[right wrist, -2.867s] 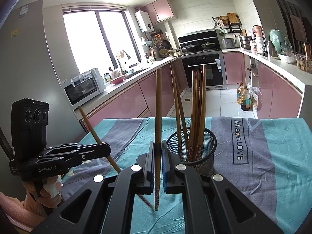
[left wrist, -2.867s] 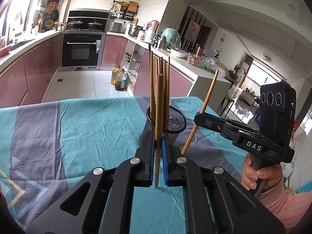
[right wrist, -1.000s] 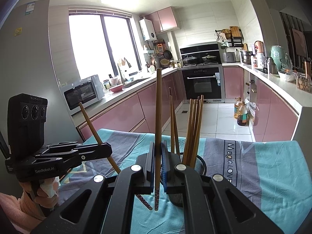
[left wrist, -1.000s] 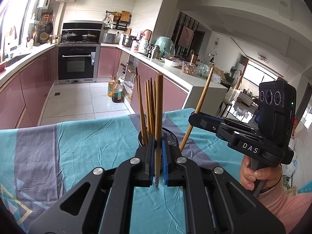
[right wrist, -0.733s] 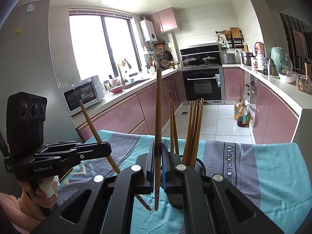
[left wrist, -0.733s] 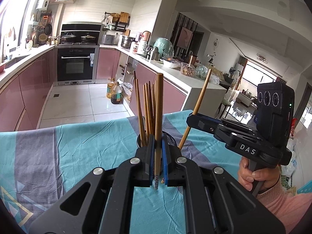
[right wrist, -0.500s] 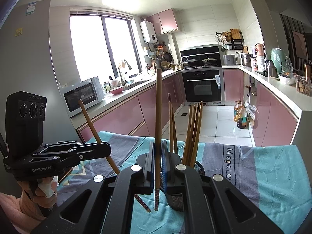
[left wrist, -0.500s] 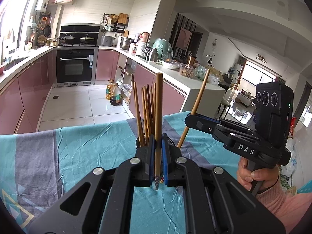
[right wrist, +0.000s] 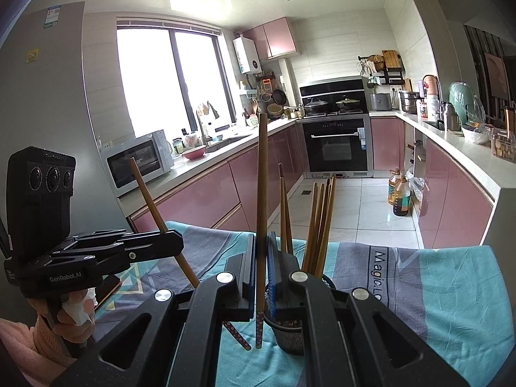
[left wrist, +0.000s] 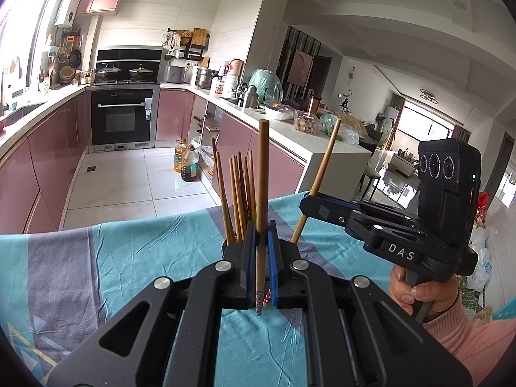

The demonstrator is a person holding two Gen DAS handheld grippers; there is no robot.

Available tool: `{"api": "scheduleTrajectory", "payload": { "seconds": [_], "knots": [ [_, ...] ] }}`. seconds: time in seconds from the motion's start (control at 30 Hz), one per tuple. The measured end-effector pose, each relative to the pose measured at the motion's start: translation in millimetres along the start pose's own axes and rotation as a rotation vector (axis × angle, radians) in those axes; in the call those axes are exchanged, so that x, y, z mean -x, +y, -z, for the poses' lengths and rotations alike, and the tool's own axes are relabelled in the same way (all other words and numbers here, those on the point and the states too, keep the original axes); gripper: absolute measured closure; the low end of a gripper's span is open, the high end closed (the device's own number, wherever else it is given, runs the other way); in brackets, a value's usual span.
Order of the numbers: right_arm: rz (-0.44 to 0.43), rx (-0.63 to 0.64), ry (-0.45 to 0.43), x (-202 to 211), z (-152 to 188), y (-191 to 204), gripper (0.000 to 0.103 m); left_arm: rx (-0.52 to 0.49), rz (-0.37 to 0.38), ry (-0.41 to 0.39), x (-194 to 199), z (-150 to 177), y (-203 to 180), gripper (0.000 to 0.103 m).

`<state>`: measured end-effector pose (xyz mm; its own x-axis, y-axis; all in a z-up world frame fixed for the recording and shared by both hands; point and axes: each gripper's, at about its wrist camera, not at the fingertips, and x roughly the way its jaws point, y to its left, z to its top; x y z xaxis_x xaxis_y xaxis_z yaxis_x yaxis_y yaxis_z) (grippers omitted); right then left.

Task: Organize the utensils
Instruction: 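Carry both upright chopsticks over the holder and lower them toward its opening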

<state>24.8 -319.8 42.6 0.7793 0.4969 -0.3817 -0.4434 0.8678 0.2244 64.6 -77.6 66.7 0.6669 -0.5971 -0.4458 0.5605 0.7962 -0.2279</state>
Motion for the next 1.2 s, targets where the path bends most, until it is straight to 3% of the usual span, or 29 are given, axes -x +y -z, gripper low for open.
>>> {"api": "scheduleTrajectory", "payload": {
  "seconds": [1.2],
  "knots": [
    [0.001, 0.014, -0.052, 2, -28, -5, 0.098, -0.052, -0.011, -0.077, 7, -26, -19, 0.096]
  ]
}}
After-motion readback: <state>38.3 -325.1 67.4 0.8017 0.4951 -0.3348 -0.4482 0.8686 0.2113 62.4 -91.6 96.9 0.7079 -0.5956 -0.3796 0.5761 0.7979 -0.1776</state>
